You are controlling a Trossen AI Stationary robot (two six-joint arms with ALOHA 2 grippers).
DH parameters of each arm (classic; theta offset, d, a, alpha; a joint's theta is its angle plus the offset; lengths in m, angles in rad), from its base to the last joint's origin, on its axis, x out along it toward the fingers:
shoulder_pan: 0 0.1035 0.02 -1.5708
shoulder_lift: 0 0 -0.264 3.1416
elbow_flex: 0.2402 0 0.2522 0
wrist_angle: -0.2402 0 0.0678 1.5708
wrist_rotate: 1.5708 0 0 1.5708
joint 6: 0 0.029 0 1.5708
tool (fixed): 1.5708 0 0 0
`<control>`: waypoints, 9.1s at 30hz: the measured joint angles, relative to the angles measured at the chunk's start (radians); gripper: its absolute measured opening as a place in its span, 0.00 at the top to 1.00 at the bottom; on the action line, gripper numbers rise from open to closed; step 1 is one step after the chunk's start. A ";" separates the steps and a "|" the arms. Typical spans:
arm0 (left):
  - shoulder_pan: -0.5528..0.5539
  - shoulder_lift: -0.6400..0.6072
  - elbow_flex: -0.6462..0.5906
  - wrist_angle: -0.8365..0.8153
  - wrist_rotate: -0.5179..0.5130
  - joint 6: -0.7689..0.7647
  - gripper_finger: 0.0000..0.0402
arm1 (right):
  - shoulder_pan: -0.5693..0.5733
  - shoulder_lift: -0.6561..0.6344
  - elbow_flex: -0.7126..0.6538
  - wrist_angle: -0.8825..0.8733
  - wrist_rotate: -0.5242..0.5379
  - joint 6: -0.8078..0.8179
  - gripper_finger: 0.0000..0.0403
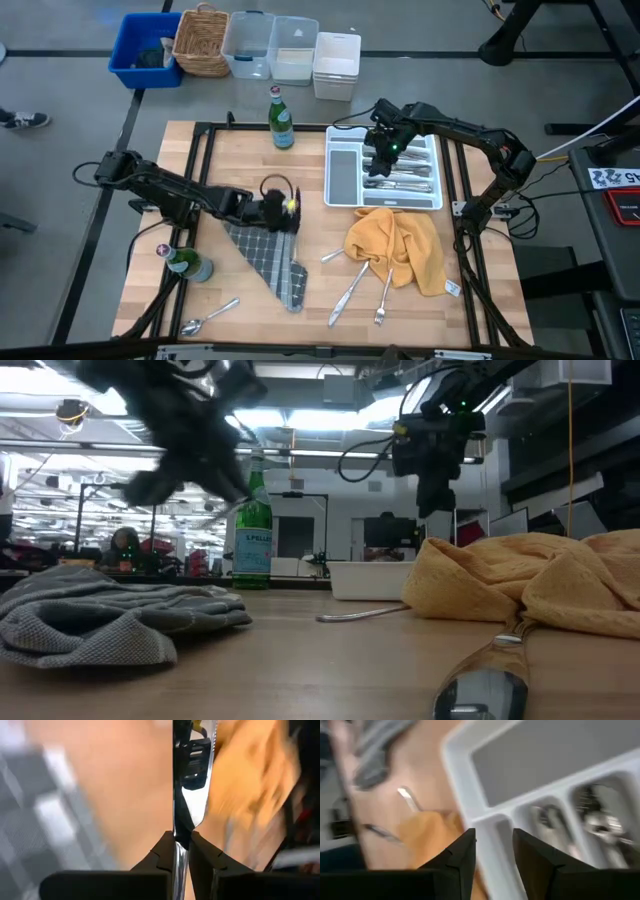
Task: Sort silverware
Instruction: Put the silver knife into the cutlery tray, then put the silver spoon into the cutlery tray
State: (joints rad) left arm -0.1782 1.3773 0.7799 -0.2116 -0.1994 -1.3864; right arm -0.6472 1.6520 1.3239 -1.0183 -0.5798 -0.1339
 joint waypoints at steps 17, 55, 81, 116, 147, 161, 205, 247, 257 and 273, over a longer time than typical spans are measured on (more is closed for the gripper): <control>0.175 0.061 0.002 0.355 -0.313 -0.073 0.92 | 0.255 0.000 0.000 0.390 -0.048 0.098 0.67; 0.194 0.069 0.002 0.617 -0.383 -0.018 0.92 | 0.406 0.003 -0.001 0.658 0.274 0.242 0.68; 0.191 0.069 0.002 0.608 -0.210 0.349 0.77 | 0.394 -0.010 0.000 0.549 0.281 0.202 0.95; 0.037 0.069 0.002 0.395 -0.043 0.405 0.65 | 0.201 -0.114 -0.280 -0.096 0.509 -0.120 0.94; -0.034 0.069 0.001 0.395 0.229 0.547 0.65 | 0.051 -0.136 -0.465 0.069 0.595 -0.341 0.92; -0.252 0.068 0.001 0.238 0.718 0.181 0.65 | 0.051 -0.136 -0.464 0.083 0.595 -0.282 0.78; -0.577 0.077 0.001 -0.239 0.530 0.619 0.65 | 0.051 -0.136 -0.464 0.084 0.588 -0.158 0.64; -0.347 0.268 0.002 -0.070 0.357 0.999 0.65 | 0.051 -0.136 -0.463 0.086 0.588 -0.158 0.64; -0.236 0.252 0.051 -0.131 0.343 0.902 0.65 | 0.051 -0.136 -0.463 0.085 0.588 -0.158 0.64; -0.365 0.257 0.176 -0.337 0.357 0.395 0.65 | 0.051 -0.136 -0.463 0.082 0.588 -0.158 0.64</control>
State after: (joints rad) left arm -0.5430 1.6345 0.9562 -0.5490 0.1577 -0.9917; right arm -0.5958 1.5159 0.8608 -0.9363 0.0082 -0.2924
